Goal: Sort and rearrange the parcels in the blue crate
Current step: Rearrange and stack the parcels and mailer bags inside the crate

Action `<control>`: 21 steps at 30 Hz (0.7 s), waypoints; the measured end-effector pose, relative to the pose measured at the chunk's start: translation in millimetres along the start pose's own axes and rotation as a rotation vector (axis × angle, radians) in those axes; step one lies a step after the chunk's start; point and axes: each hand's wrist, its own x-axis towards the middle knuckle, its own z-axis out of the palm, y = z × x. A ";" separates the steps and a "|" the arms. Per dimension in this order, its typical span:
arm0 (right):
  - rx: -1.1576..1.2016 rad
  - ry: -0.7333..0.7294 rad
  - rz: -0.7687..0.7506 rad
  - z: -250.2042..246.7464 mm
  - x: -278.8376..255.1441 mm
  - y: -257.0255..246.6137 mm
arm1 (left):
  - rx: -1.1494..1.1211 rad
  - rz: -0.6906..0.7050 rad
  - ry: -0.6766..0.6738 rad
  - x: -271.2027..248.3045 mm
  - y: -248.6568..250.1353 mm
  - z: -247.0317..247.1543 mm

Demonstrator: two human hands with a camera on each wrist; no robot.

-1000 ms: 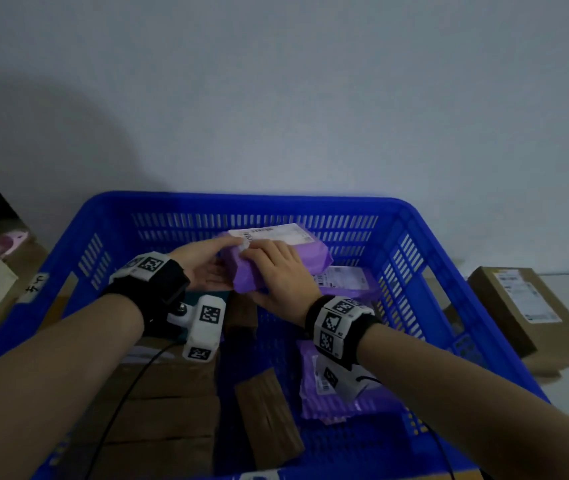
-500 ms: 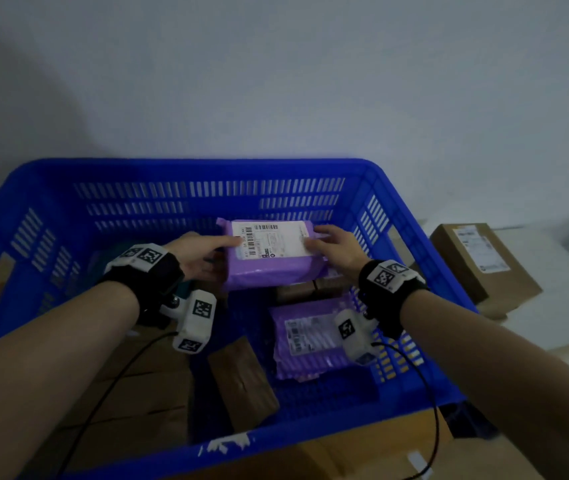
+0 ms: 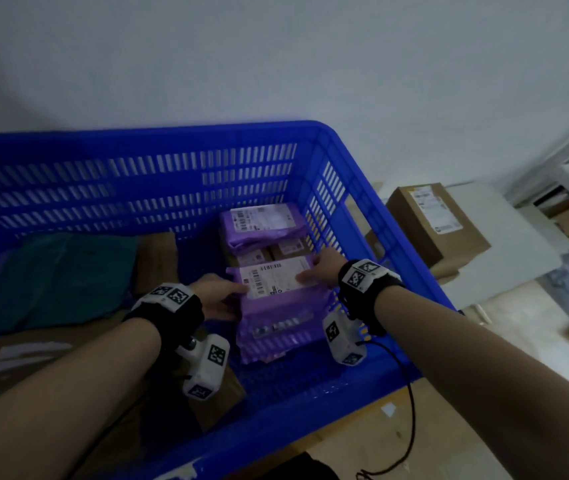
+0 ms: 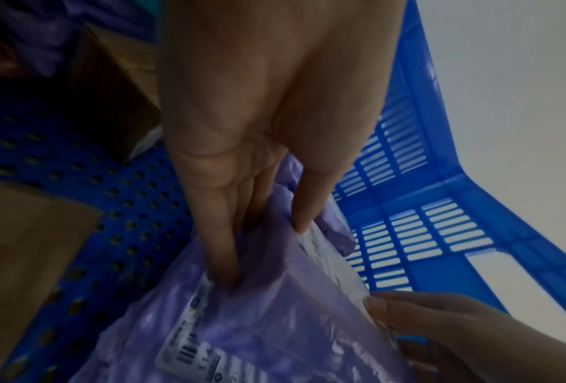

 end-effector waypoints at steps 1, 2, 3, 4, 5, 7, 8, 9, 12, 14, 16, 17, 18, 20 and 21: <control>-0.045 0.009 0.012 -0.8 0.2 1.3 | 0.012 -0.008 -0.021 2.5 -0.3 4.6; -0.093 0.021 0.012 -2.3 -0.5 1.6 | 0.017 -0.012 -0.036 5.7 -0.4 8.1; -0.142 0.038 0.014 -3.1 -1.7 0.9 | 0.024 -0.017 -0.043 9.2 -0.4 10.5; -0.190 0.047 0.014 -3.4 -1.9 0.1 | 0.031 -0.019 -0.044 12.8 0.1 12.7; -0.237 0.048 0.004 -3.3 -1.7 -0.5 | 0.039 -0.019 -0.043 15.0 0.7 14.0; -0.319 0.029 -0.020 -1.4 -1.6 -1.2 | 0.044 -0.018 -0.041 19.3 0.4 17.9; -0.341 0.026 -0.036 -1.0 -2.6 -1.6 | 0.043 -0.016 -0.044 21.5 0.0 20.2; -0.351 0.020 -0.050 -0.3 -2.9 -1.7 | 0.035 -0.011 -0.046 23.3 -0.7 22.2; -0.380 0.001 -0.094 0.6 -5.9 -2.6 | -0.004 -0.001 -0.044 24.9 -0.5 26.4; -0.408 -0.019 -0.088 3.6 -7.5 -2.9 | -0.011 -0.001 -0.054 22.1 1.2 26.4; -0.445 -0.029 -0.092 6.1 -10.0 -4.8 | -0.005 -0.002 -0.065 16.3 2.7 24.6; -0.478 -0.021 -0.096 7.2 -10.2 -6.5 | 0.003 0.003 -0.059 12.5 3.4 22.8; -0.503 -0.011 -0.103 7.2 -11.4 -8.7 | 0.017 0.011 -0.043 8.0 4.9 20.5; -0.506 0.017 -0.117 7.1 -11.4 -15.4 | 0.046 0.036 0.000 -1.5 8.4 11.1; -0.501 0.034 -0.126 7.2 -12.5 -20.7 | 0.068 0.056 0.024 -5.4 10.2 3.9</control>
